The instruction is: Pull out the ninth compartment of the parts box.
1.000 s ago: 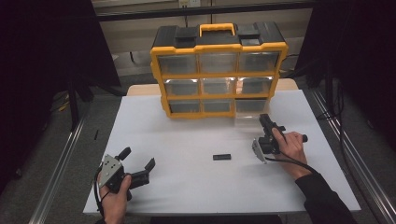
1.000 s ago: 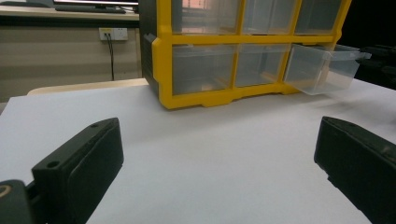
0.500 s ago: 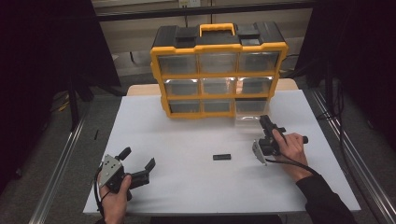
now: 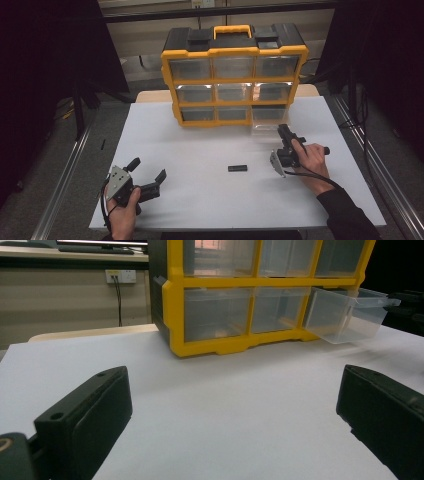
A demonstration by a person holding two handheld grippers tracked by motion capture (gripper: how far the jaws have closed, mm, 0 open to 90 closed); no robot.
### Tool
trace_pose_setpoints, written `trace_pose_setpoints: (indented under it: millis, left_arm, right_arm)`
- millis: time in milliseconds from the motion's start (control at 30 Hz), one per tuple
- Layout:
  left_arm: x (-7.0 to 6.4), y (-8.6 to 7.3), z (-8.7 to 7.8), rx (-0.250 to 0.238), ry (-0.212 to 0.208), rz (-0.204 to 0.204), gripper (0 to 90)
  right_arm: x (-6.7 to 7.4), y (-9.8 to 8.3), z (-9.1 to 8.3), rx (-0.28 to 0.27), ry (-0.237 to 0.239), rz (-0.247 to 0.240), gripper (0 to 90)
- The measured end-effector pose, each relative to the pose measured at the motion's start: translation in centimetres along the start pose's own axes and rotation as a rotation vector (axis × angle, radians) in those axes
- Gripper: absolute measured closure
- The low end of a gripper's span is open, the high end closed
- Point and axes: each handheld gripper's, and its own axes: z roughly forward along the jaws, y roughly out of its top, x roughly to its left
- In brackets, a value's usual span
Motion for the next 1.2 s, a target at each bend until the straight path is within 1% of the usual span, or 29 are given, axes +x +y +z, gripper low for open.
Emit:
trace_pose_setpoints:
  millis: [200, 267, 333, 400, 433, 467, 500, 533, 567, 600, 633, 700, 1000, 1100, 1167, 1200]
  left_arm:
    - [0.0, 0.0, 0.0, 0.000, 0.000, 0.001, 1.5]
    - [0.0, 0.0, 0.0, 0.000, 0.000, 0.000, 1.5]
    - [0.0, 0.0, 0.0, 0.000, 0.000, 0.000, 1.5]
    - [0.0, 0.0, 0.0, -0.001, -0.001, -0.002, 1.5]
    - [0.0, 0.0, 0.0, 0.000, -0.001, -0.002, 1.5]
    - [0.0, 0.0, 0.0, -0.001, 0.000, -0.002, 1.5]
    - [0.1, 0.0, 0.0, 0.002, -0.001, 0.002, 1.5]
    - [0.1, 0.0, 0.0, 0.004, -0.001, 0.004, 1.5]
    - [0.1, 0.0, 0.0, 0.004, 0.000, 0.005, 1.5]
    - [0.1, 0.0, 0.0, 0.001, 0.000, 0.005, 1.5]
    - [0.0, 0.0, 0.0, 0.000, -0.001, 0.005, 1.5]
    - [0.0, 0.0, 0.0, 0.000, -0.002, 0.010, 1.5]
    - [0.0, 0.0, 0.0, 0.004, 0.000, 0.007, 1.4]
    - [0.0, 0.0, 0.0, 0.002, -0.002, 0.005, 1.5]
    - [0.0, 0.0, 0.0, 0.002, -0.004, 0.003, 1.5]
    - [0.1, 0.0, 0.0, 0.004, -0.004, 0.005, 1.4]
  right_arm:
    - [0.0, 0.0, 0.0, -0.004, 0.005, 0.005, 78.6]
    - [0.0, 0.0, 0.0, -0.002, 0.006, 0.024, 77.1]
    - [0.0, 0.0, 0.0, -0.002, 0.008, 0.028, 75.4]
    - [0.0, 0.1, 0.0, 0.008, 0.012, 0.059, 68.3]
    - [0.0, 0.1, 0.0, 0.008, 0.007, 0.064, 66.5]
    - [0.1, 0.1, 0.0, 0.015, 0.008, 0.082, 63.7]
    - [-0.1, 0.1, 0.0, 0.005, 0.007, 0.089, 59.2]
    - [-0.1, 0.1, 0.0, 0.000, 0.009, 0.113, 55.6]
    - [-0.2, 0.2, 0.0, 0.005, 0.011, 0.128, 54.9]
    - [-0.2, 0.2, 0.0, 0.004, 0.006, 0.130, 53.1]
    - [-0.3, 0.2, 0.0, 0.000, 0.004, 0.138, 49.9]
    - [-0.5, 0.3, -0.1, -0.003, 0.009, 0.190, 44.6]
    - [-1.0, 0.2, -0.2, 0.008, 0.015, 0.350, 30.1]
    - [-1.2, 0.1, -0.2, 0.013, 0.024, 0.419, 23.8]
    - [-1.2, 0.2, -0.3, 0.019, 0.031, 0.476, 20.0]
    - [-1.3, 0.2, -0.4, 0.018, 0.032, 0.493, 19.1]
